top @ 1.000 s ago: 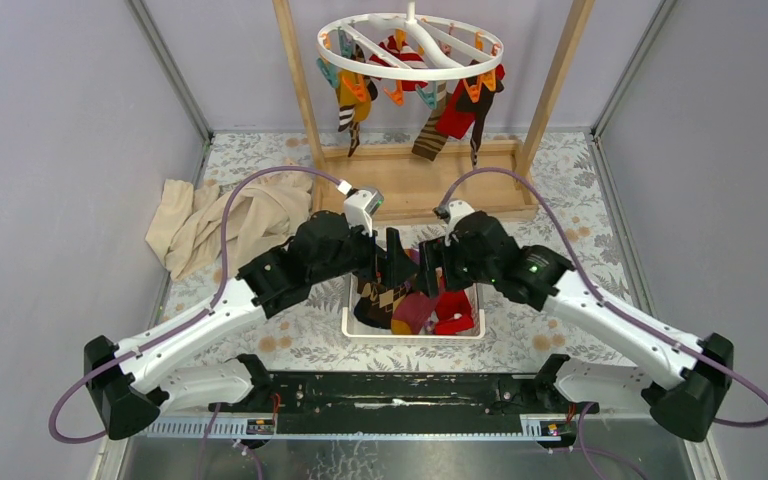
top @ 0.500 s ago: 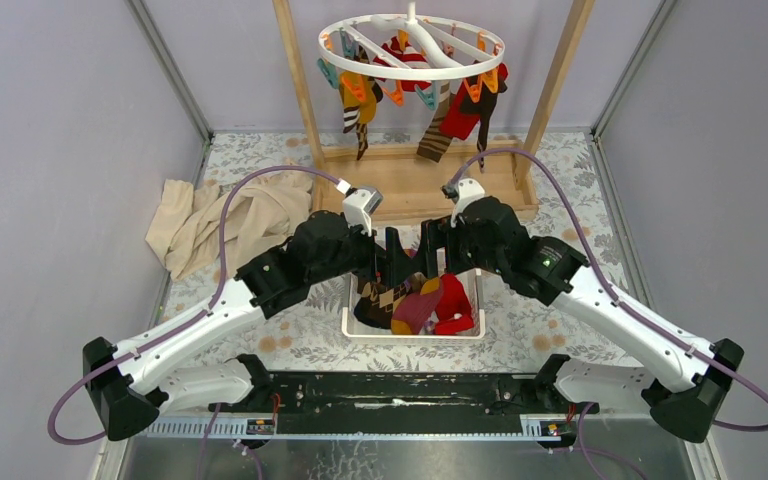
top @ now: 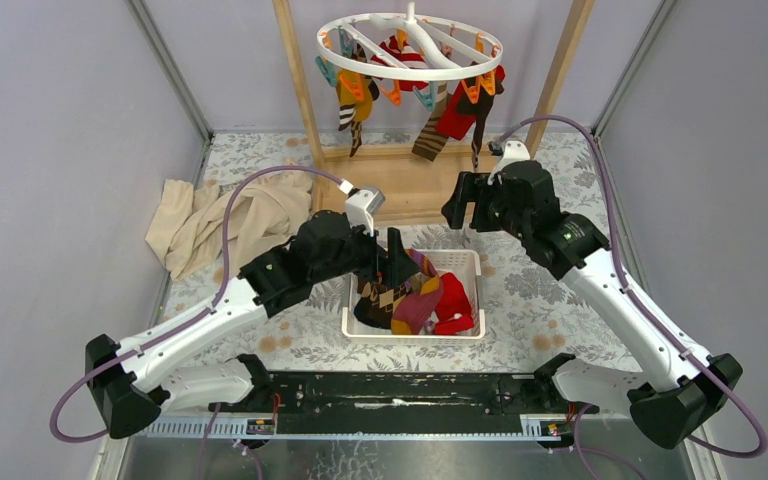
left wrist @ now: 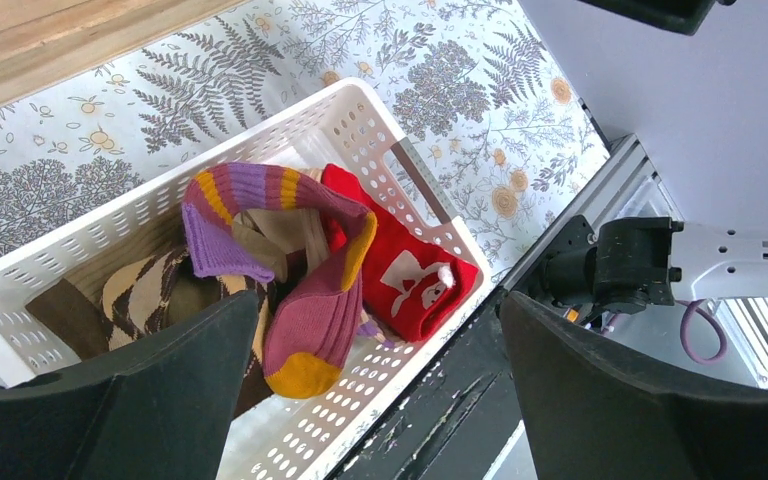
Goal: Remove the socks clipped to the hanger
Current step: Place the sock in the bin, then remove the sock from the hanger.
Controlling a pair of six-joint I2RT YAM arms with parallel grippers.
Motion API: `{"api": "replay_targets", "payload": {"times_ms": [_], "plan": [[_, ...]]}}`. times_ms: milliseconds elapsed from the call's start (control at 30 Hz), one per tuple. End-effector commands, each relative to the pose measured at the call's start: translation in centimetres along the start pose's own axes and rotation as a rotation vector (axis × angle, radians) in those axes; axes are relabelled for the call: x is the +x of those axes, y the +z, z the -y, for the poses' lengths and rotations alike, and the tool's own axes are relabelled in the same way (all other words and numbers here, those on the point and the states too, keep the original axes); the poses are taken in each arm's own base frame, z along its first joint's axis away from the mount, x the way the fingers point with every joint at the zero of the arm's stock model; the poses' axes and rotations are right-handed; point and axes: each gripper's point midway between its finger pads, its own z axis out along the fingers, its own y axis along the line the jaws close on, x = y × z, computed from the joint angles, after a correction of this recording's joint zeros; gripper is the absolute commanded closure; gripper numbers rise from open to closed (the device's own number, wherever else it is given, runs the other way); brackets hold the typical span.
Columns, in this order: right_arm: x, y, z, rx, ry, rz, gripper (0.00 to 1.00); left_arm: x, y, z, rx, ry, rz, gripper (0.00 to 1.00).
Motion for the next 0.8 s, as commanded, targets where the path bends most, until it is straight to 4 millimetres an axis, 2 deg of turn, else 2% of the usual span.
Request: {"api": "replay_targets", "payload": {"times_ms": [0,100,267,767], "plan": [[-1.6,-0.1,-0.8,-0.052,-0.002,0.052,0.14,-1.5,0.2,1.0,0.032,0.029,0.038,0.01],[-0.6,0.2,-0.1,-0.037,0.005,0.042,0.14,-1.4,0.5,1.1,0.035,0.028,0.033,0.01],[-0.6,0.2,1.0,-0.008,0.019,0.06,0.12,-1.4,0.8,1.1,0.038,0.03,0.031,0.01],[0.6,1.2,2.5,0.011,0.045,0.033,0.12,-1.3,1.1,1.1,0.04,0.033,0.021,0.01]]}}
